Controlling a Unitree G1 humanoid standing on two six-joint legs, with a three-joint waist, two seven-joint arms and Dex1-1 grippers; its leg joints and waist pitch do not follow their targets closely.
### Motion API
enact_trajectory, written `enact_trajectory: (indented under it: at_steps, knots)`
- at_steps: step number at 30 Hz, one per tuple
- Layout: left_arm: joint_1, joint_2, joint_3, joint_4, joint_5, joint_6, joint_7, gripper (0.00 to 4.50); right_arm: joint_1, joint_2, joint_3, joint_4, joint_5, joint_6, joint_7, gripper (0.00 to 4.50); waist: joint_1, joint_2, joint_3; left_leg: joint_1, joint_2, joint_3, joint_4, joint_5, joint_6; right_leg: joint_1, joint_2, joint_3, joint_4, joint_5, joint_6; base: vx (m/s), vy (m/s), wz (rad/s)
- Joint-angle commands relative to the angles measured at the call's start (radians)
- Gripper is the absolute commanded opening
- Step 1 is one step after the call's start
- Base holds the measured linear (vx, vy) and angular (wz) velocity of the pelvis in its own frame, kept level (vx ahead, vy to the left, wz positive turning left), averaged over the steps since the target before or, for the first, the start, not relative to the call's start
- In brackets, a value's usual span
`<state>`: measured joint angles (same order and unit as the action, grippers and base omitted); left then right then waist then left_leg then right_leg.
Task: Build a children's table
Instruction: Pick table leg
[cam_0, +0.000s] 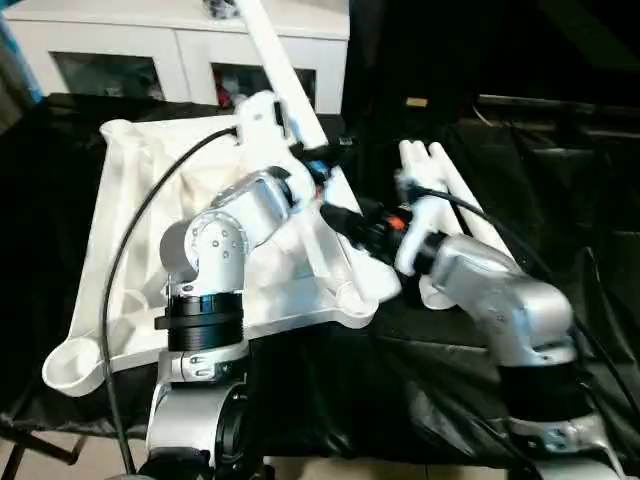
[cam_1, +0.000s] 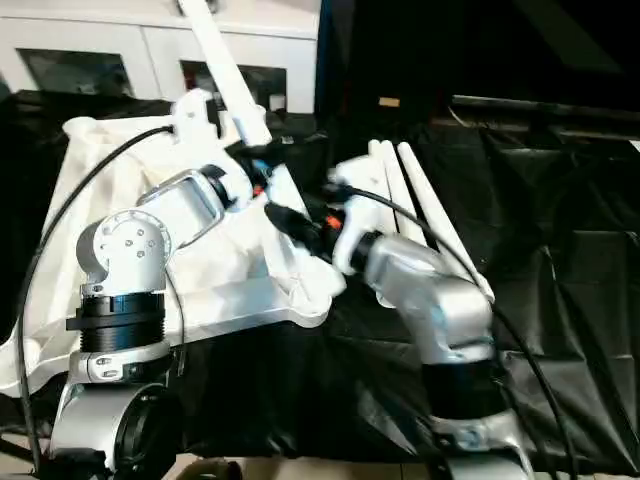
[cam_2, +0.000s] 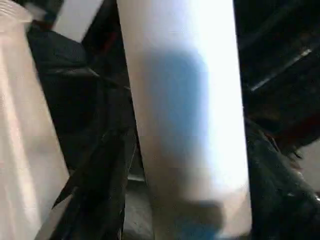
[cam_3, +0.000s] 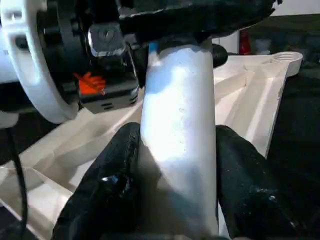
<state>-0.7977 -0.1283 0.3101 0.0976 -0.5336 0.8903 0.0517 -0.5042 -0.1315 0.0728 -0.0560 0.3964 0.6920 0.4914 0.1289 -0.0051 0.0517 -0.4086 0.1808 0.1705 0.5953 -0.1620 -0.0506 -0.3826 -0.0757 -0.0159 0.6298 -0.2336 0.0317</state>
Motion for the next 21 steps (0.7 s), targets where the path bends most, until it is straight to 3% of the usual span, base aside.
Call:
enact_trajectory:
  at_steps: [1,3,4,8,9,10,11,17,20,21]
  knots:
    - [-0.020,-0.018,0.017,0.010,0.002,-0.003,0.031,2.72,-0.015,-0.001,0.001,-0.049,-0.011,-0.031,-0.010,1.81,-0.001,0.006,-0.074,0.033,0.030,-0.016,-0.063,-0.079,-0.037,0.042,-0.044,0.019,-0.059,0.176,-0.173,0.000,0.000,0.00]
    - [-0.023,-0.020,0.021,0.012,-0.006,-0.002,0.028,2.62,-0.014,0.000,0.008,-0.052,-0.019,-0.035,-0.012,1.81,-0.001,0.008,-0.073,0.034,0.030,-0.015,-0.064,-0.090,-0.041,0.042,-0.044,0.019,-0.060,0.182,-0.174,0.000,0.000,0.00]
    - [-0.026,-0.022,0.023,0.015,-0.010,-0.005,0.026,2.43,-0.013,-0.002,0.018,-0.055,-0.023,-0.039,-0.009,1.81,-0.001,0.013,-0.073,0.034,0.030,-0.016,-0.064,-0.094,-0.043,0.042,-0.044,0.019,-0.059,0.183,-0.175,0.000,0.000,0.00]
    - [-0.023,-0.025,0.012,0.018,-0.025,-0.007,0.006,2.29,-0.009,-0.004,0.026,-0.057,-0.025,-0.039,-0.013,1.81,-0.005,0.012,-0.071,0.034,0.030,-0.016,-0.066,-0.123,-0.054,0.043,-0.045,0.019,-0.063,0.156,-0.173,0.000,0.000,0.00]
    - [-0.022,-0.026,0.011,0.018,-0.026,-0.007,0.004,2.09,-0.008,-0.004,0.025,-0.057,-0.024,-0.038,-0.012,2.37,-0.006,0.012,-0.070,0.034,0.031,-0.016,-0.068,-0.135,-0.056,0.043,-0.045,0.019,-0.064,0.139,-0.172,0.000,0.000,0.00]
    - [-0.020,-0.025,0.007,0.018,-0.033,-0.006,-0.003,2.04,-0.007,-0.004,0.020,-0.057,-0.016,-0.033,-0.007,2.51,-0.007,0.012,-0.070,0.034,0.031,-0.017,-0.069,-0.138,-0.057,0.043,-0.045,0.019,-0.064,0.130,-0.171,0.000,0.000,0.00]
    - [-0.019,-0.024,0.004,0.019,-0.035,-0.008,-0.008,2.01,-0.007,-0.003,0.015,-0.056,-0.009,-0.029,-0.003,2.53,-0.007,0.019,-0.070,0.034,0.031,-0.018,-0.068,-0.140,-0.059,0.042,-0.046,0.019,-0.064,0.128,-0.171,0.000,0.000,0.00]
    - [-0.017,0.007,-0.018,0.030,-0.064,-0.014,-0.081,1.85,-0.005,-0.048,-0.012,-0.043,0.055,0.008,0.091,2.94,-0.010,0.015,-0.071,0.032,0.029,-0.016,-0.065,-0.122,-0.043,0.047,-0.045,0.019,-0.062,0.160,-0.179,0.000,0.000,0.00]
    - [-0.017,0.045,-0.061,0.031,-0.073,-0.016,-0.178,1.82,-0.004,-0.096,-0.019,-0.033,0.089,0.029,0.168,3.22,-0.008,0.014,-0.072,0.033,0.029,-0.015,-0.063,-0.110,-0.030,0.048,-0.045,0.019,-0.062,0.169,-0.189,0.000,0.000,0.00]
    - [-0.010,0.082,-0.106,0.016,-0.087,-0.021,-0.288,1.82,-0.004,-0.131,-0.021,-0.018,0.111,0.038,0.230,3.30,-0.008,0.014,-0.072,0.032,0.028,-0.015,-0.062,-0.104,-0.022,0.047,-0.045,0.019,-0.061,0.173,-0.195,0.000,0.000,0.00]
